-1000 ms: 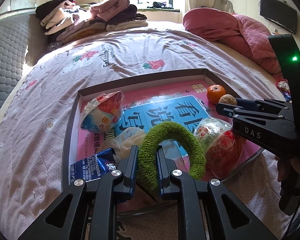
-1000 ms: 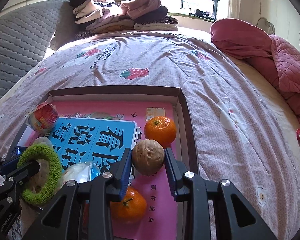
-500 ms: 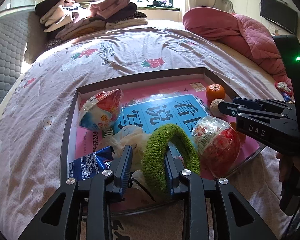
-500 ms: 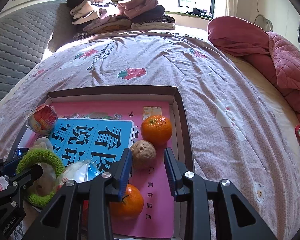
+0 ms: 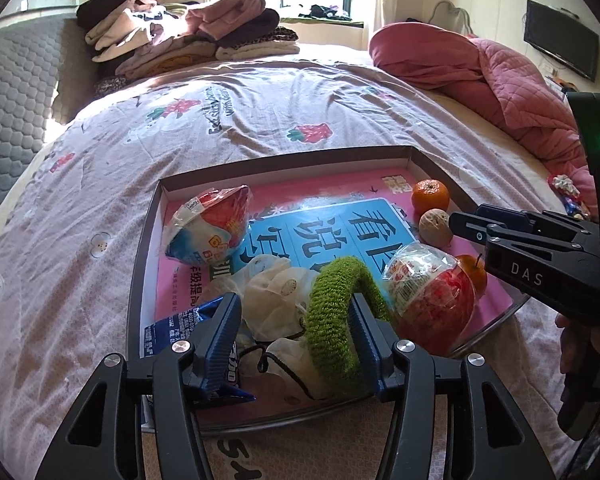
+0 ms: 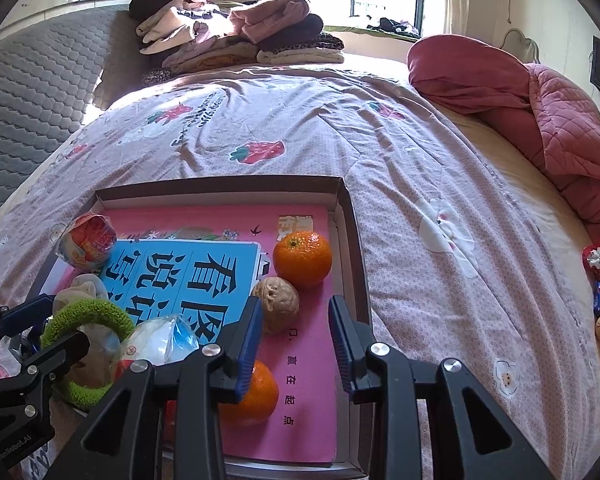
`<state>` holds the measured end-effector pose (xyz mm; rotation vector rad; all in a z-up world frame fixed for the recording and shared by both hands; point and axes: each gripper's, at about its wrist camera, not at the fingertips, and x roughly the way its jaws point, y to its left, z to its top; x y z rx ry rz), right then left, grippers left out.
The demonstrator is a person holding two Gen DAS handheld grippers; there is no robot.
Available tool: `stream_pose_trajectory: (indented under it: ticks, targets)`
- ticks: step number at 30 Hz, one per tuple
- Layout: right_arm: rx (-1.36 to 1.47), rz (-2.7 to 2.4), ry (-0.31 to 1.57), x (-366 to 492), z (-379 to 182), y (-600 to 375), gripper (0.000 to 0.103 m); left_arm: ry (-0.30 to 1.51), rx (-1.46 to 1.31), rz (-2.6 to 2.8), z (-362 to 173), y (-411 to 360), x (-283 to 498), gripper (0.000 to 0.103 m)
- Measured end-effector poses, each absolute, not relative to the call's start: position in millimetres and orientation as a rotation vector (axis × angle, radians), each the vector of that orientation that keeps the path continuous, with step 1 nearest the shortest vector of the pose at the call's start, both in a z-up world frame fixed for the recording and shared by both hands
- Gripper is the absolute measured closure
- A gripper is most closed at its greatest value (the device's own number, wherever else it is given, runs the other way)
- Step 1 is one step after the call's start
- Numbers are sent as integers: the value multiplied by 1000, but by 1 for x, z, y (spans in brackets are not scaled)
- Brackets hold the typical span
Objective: Organize objects
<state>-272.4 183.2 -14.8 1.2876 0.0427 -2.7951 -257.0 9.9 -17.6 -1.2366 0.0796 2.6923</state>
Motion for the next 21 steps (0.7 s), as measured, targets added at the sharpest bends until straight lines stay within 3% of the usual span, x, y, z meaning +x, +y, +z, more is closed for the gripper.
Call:
stream_pose_trajectory:
  ticks: [6, 21]
  targets:
    - [1264, -2808, 32, -265, -7, 184, 62, 70, -1217, 2707, -12, 9, -256, 38]
    - [1145, -2832, 49, -239, 29, 176, 56, 75, -1159, 2713, 8, 13, -244, 33]
